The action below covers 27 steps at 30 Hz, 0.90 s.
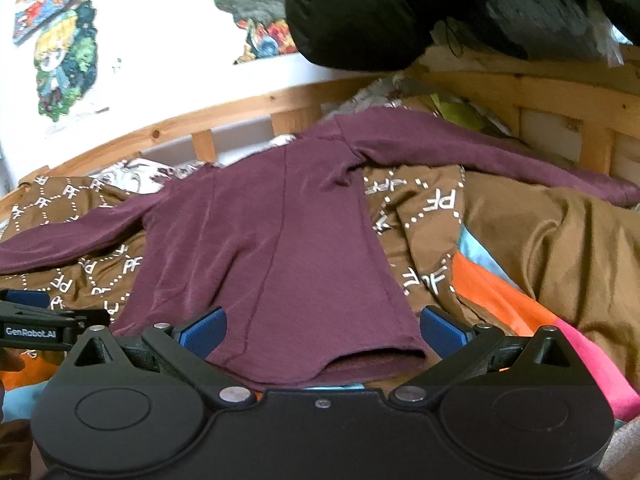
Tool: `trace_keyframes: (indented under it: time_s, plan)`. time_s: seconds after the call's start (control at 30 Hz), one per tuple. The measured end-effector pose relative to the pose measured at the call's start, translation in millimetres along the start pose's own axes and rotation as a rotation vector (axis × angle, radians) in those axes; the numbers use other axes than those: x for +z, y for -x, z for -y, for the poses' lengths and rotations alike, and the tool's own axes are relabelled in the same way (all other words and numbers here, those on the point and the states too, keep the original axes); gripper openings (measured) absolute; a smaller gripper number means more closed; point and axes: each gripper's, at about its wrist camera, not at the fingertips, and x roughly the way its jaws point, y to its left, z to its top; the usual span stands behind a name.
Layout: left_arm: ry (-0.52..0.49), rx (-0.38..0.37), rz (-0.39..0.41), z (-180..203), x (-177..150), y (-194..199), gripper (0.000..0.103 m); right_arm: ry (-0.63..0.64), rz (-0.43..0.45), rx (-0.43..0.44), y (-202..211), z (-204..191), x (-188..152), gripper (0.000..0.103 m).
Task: Fold small clothes
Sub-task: 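Reach the right tool to the sleeve cuff by the headboard and grasp it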
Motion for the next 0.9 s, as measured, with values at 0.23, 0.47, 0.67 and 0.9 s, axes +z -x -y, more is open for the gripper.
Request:
trace_keyframes:
  time_s: [0.23,0.47,0.67,0.9]
  plan:
    - [0.035,0.001,-0.035,-12,35,-14,0.103,0.058,-0.043,-0.085,-8,3,26,0.103]
    - [0.103,0.021,-0.053,-19,71,-32,0.103,-0.022,-0.042,-0.085,-16,24,58,0.103]
    - [0.12,0.014,-0.053,-7,93,-50,0.103,-0.091,-0.01,-0.116,-25,51,79,0.103]
    - [0.077,-0.014,-0.042,27,113,-67,0.103,-0.184,0.079,-0.212,-36,98,97,0.103]
